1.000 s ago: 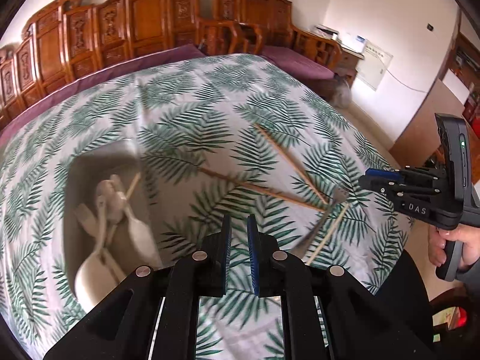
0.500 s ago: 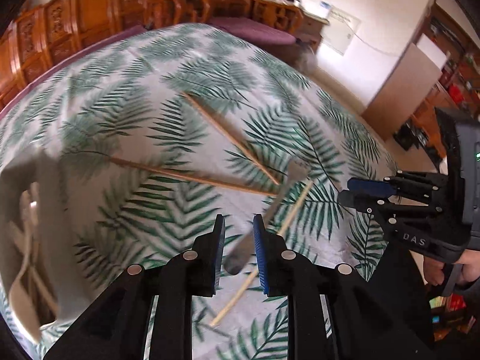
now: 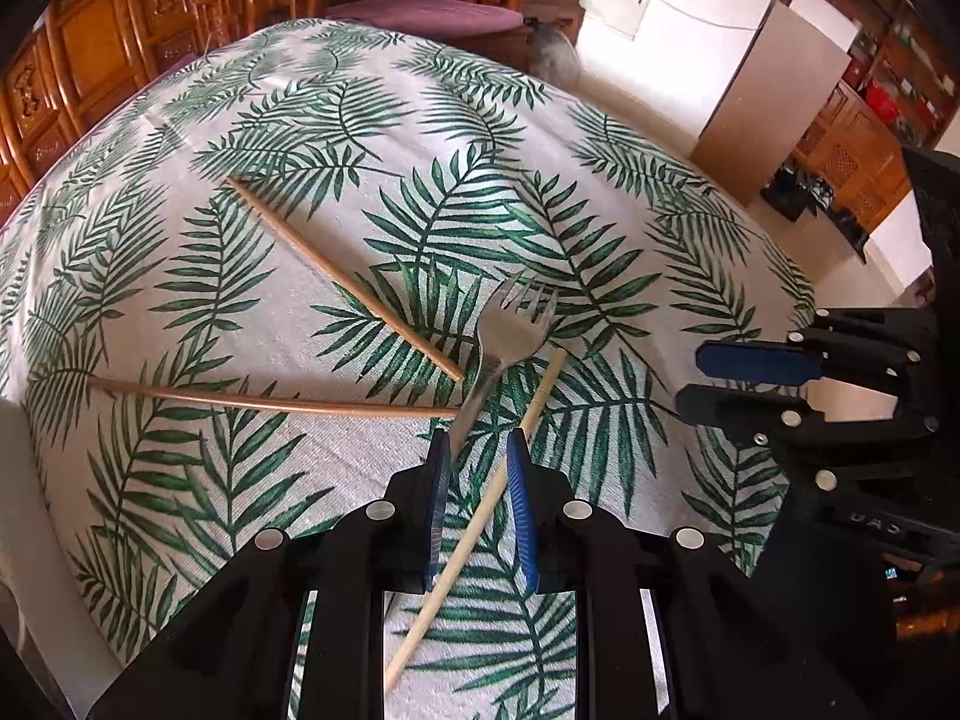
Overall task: Organize utensils
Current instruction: 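Move the left tool to the metal fork and grasp it, then grasp a wooden chopstick with the right tool while the left tool holds the fork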
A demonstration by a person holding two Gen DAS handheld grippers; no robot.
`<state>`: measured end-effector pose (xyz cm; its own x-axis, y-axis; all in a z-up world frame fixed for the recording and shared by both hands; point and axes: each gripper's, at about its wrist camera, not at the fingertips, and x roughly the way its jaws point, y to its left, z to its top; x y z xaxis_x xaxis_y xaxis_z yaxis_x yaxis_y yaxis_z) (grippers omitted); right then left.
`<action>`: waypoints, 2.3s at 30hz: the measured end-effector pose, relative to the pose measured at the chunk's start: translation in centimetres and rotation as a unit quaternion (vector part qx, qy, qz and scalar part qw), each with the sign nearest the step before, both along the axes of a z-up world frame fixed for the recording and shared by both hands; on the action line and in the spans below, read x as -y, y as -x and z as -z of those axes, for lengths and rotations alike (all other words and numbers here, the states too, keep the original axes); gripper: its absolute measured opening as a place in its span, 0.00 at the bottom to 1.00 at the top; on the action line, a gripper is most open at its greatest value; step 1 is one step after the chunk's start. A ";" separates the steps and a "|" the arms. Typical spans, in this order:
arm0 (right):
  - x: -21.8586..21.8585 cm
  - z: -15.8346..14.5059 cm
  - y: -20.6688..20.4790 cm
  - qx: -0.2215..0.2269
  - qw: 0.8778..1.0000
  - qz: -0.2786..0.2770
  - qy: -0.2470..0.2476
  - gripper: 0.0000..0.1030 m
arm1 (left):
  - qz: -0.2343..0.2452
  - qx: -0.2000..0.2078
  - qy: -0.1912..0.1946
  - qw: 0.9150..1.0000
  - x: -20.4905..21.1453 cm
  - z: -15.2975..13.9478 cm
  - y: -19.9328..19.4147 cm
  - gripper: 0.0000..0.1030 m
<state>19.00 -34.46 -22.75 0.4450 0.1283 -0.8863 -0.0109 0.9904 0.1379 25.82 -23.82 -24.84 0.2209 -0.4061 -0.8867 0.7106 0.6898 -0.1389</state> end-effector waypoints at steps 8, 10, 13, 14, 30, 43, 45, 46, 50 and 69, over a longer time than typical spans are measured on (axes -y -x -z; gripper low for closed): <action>-0.7 0.7 0.2 -0.004 1.000 -0.008 -0.009 0.27 | 0.008 0.009 -0.018 1.000 1.0 0.3 -0.7 0.17; -1.0 0.7 0.2 -0.003 1.000 -0.011 -0.009 0.27 | 0.001 0.007 -0.024 1.000 0.8 0.6 -1.0 0.13; -1.2 0.6 0.2 -0.002 1.000 -0.014 -0.010 0.27 | 0.003 0.006 -0.021 1.000 0.6 0.7 -1.0 0.13; -1.2 0.6 0.2 -0.002 1.000 -0.014 -0.010 0.27 | 0.003 0.006 -0.020 1.000 0.6 0.7 -1.0 0.13; -2.9 1.3 -0.9 -0.016 0.999 -0.002 -0.037 0.27 | -0.037 0.022 0.003 0.999 -2.5 -1.1 -0.4 0.06; -4.2 1.4 -3.0 -0.019 0.998 0.039 -0.034 0.29 | -0.068 0.041 0.034 0.996 -7.7 -4.2 1.4 0.06; -4.5 1.5 -3.5 -0.022 0.999 0.043 -0.013 0.28 | -0.078 0.042 0.041 0.995 -8.9 -4.6 1.7 0.06; -4.8 1.5 -3.6 -0.023 0.999 0.046 0.001 0.27 | -0.082 0.043 0.044 0.995 -9.4 -4.9 1.8 0.06; -5.8 1.6 -4.1 -0.030 0.997 0.058 0.045 0.27 | -0.095 0.051 0.055 0.993 -11.5 -5.7 2.3 0.06; -5.8 -0.9 -6.0 0.001 0.996 0.065 0.056 0.05 | -0.158 0.098 0.086 0.979 -19.1 -9.9 1.5 0.06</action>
